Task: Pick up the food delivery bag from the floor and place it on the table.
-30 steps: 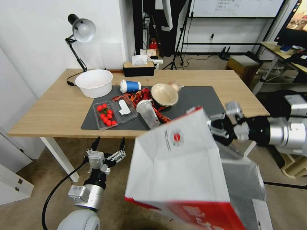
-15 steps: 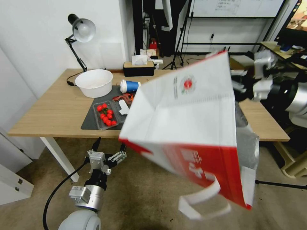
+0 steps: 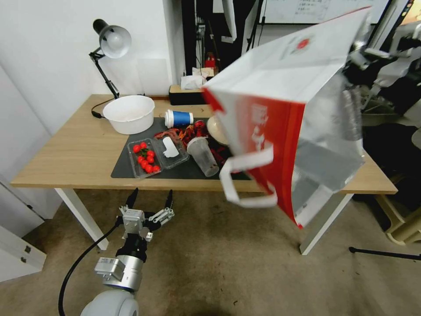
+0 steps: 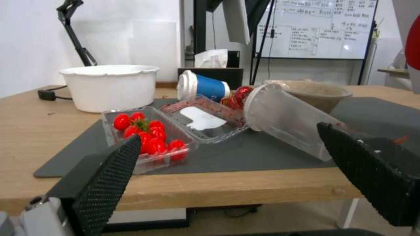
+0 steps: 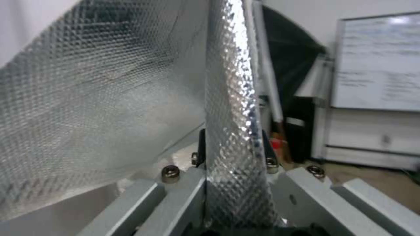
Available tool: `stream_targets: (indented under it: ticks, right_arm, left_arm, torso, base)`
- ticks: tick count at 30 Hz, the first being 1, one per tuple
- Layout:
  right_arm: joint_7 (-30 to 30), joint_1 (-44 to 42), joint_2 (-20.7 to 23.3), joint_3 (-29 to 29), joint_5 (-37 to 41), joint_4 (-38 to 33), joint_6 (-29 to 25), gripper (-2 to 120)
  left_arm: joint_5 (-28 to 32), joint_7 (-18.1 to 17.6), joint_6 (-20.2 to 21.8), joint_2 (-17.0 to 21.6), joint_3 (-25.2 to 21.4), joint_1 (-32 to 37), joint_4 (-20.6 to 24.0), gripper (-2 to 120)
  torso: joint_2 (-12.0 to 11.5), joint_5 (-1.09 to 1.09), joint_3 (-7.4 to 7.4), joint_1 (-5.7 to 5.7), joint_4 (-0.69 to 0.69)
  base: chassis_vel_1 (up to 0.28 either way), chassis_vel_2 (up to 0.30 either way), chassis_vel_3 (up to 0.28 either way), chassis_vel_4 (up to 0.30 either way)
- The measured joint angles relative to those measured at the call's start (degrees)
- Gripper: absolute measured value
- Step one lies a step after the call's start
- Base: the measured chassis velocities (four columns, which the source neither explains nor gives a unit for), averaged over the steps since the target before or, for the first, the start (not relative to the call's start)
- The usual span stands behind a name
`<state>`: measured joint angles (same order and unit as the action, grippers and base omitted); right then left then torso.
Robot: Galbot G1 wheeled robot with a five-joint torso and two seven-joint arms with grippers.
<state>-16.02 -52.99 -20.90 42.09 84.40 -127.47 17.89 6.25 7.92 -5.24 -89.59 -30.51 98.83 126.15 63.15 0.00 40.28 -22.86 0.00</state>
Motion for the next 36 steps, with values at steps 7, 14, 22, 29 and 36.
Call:
stream_targets:
  ticks: [7, 14, 22, 29, 36]
  right_arm:
    - [-9.6, 0.2, -3.1, -1.9, 1.8, 0.9, 0.2, 0]
    - [-11.8, -0.4, -5.4, -2.7, 2.6, 1.6, 0.5, 0]
    - [-14.5, -1.6, -6.9, -2.8, 2.7, 2.7, 2.1, 0]
    - [-15.5, -1.7, -7.4, -3.0, 2.9, 4.5, 3.1, 0]
    - [-15.3, -1.8, -7.6, -3.7, 2.2, 6.0, 3.7, 0]
  left_arm:
    - [-0.5, 0.3, -0.1, -0.5, 0.3, 0.2, 0.2, 100]
    - [-0.8, 0.3, -0.4, -0.8, 0.4, 0.5, 0.3, 100]
    - [-1.2, 0.4, -0.6, -1.3, 0.3, 0.6, 0.1, 100]
    - [-1.5, 0.6, -0.7, -1.6, 0.6, 0.5, -0.1, 100]
    - [-1.6, 0.6, -0.9, -1.7, 0.6, 0.5, -0.3, 100]
  torso:
    - [0.0, 0.00, 0.00, 0.00, 0.00]
    - [0.0, 0.00, 0.00, 0.00, 0.00]
    - [0.0, 0.00, -0.01, 0.00, 0.00]
    - [0.0, 0.00, -0.01, 0.00, 0.00]
    - [0.0, -0.01, -0.01, 0.00, 0.00]
  base:
    - [0.000, 0.000, 0.000, 0.000]
    - [0.000, 0.000, 0.000, 0.000]
    - [0.000, 0.000, 0.000, 0.000]
    - [0.000, 0.000, 0.000, 0.000]
    - [0.000, 0.000, 0.000, 0.000]
